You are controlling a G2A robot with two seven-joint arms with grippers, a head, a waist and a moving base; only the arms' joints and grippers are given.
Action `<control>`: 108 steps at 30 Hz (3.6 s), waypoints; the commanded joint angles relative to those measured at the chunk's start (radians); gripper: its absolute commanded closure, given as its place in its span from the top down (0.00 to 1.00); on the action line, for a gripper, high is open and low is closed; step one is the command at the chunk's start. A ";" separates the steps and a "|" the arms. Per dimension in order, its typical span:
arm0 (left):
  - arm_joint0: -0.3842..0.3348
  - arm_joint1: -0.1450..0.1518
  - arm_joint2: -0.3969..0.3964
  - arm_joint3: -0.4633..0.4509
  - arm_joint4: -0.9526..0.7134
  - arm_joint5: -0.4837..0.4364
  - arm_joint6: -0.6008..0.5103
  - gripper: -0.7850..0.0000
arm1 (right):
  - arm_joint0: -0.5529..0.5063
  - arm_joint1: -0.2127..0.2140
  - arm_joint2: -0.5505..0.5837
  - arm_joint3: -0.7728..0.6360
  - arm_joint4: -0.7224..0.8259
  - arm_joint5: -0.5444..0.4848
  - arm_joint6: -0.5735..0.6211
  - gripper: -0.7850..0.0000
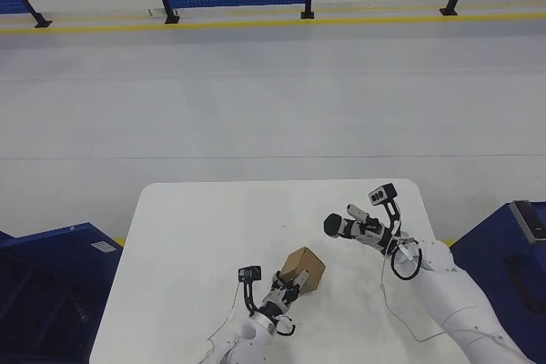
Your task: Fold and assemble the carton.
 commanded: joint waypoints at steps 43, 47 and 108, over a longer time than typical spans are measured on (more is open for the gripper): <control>-0.034 -0.064 0.091 0.031 0.826 0.555 0.349 0.00 | 0.021 -0.007 -0.016 0.016 -0.031 0.032 -0.006 1.00; -0.034 -0.064 0.091 0.031 0.826 0.555 0.349 0.00 | 0.021 -0.007 -0.016 0.016 -0.031 0.032 -0.006 1.00; -0.048 -0.115 0.047 -0.040 0.904 0.558 -0.096 0.00 | 0.021 -0.007 -0.016 0.016 -0.031 0.032 -0.006 1.00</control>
